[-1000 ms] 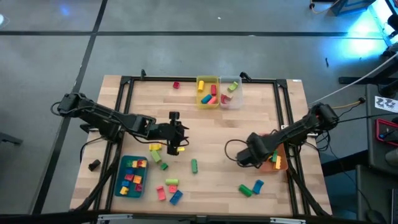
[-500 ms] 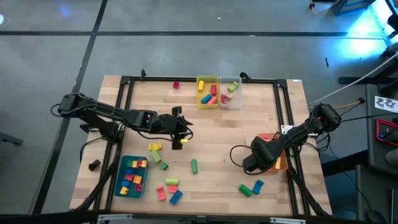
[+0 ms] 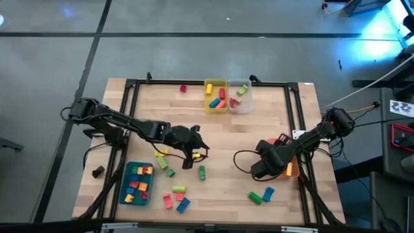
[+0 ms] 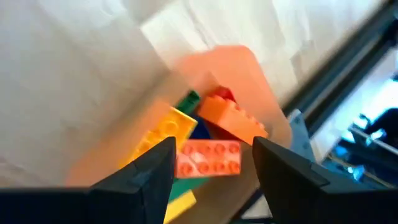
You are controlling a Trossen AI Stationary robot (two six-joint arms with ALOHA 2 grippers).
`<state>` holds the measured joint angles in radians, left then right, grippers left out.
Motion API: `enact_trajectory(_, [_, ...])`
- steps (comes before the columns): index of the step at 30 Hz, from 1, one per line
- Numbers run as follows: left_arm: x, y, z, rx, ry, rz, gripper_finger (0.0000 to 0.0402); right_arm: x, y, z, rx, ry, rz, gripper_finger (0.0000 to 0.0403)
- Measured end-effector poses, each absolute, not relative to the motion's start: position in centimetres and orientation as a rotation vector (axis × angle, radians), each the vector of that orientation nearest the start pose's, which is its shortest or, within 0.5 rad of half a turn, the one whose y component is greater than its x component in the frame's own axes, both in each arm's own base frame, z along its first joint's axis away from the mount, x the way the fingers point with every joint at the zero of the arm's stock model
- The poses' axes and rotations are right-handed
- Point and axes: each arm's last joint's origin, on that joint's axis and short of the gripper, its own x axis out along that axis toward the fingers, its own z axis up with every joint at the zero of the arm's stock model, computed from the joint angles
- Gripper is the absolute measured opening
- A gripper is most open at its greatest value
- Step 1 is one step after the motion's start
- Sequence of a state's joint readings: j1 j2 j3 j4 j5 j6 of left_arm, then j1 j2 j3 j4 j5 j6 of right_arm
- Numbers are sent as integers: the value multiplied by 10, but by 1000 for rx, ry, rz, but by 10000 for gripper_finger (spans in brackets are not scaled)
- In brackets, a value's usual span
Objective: Sort blocks by size
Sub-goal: Put the green rectangular game piece into the orange bin
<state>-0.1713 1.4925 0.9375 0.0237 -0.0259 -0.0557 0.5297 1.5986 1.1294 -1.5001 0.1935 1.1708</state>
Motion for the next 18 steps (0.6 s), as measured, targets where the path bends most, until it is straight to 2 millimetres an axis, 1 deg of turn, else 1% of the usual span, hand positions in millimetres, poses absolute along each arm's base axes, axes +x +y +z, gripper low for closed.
enact_trajectory(4, [323,-69,237,-11,529,-165,157,212,116,220,80,1577,-719,215])
enact_trajectory(8, [329,-90,242,37,522,-228,157,216,117,219,-22,1551,-615,215])
enact_trajectory(10, [334,-100,243,23,521,-245,157,218,117,219,-62,1530,-592,215])
enact_trajectory(13, [342,-110,243,-104,562,-217,157,219,116,219,-84,1506,-595,215])
enact_trajectory(16, [347,-116,239,-266,628,-128,157,220,117,218,-81,1495,-593,215])
enact_trajectory(18, [348,-118,236,-406,670,-57,157,220,117,218,-79,1491,-588,215])
